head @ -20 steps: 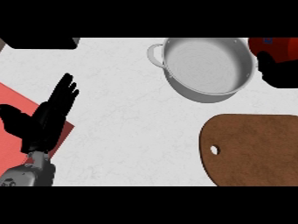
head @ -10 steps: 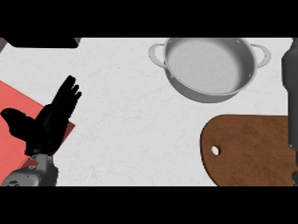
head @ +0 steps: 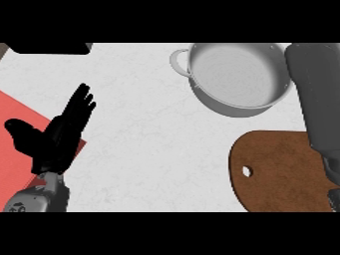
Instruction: Pick the can from the cutting board and place it in the pot
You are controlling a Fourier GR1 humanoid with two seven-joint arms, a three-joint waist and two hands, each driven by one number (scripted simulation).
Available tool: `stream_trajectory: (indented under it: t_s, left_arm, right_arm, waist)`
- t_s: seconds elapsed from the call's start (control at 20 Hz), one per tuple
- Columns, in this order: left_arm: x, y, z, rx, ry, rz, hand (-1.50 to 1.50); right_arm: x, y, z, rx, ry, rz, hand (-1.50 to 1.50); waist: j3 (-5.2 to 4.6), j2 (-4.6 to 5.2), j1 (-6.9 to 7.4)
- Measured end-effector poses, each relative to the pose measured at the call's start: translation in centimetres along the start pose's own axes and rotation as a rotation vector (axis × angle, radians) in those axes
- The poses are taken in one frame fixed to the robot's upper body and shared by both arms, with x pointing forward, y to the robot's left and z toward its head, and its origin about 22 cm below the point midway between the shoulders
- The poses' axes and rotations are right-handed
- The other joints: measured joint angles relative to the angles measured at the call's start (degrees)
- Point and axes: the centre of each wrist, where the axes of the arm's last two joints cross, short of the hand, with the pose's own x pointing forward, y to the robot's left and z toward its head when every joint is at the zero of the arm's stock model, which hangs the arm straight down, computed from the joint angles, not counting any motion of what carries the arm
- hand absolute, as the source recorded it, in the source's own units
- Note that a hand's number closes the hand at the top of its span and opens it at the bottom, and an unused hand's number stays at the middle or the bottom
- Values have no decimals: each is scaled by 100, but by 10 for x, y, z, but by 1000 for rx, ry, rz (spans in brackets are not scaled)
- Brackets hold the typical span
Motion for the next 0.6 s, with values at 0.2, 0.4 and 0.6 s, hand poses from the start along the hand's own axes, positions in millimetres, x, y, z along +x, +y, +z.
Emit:
stream_trajectory:
  t_s: [0.2, 0.4, 0.6]
  left_arm:
    - [2, 2, -3, 2, 1, 2, 0]
    - [0, 3, -3, -1, 1, 5, 0]
    - [0, 4, -2, -1, 1, -2, 0]
  right_arm:
    - [-6, 27, -10, 75, 91, -106, -150]
    - [-11, 43, -17, 141, 139, -230, -150]
    - [-17, 54, -20, 104, 139, -386, -150]
  waist:
    - [0, 5, 1]
    - [2, 3, 1]
    - [5, 5, 4]
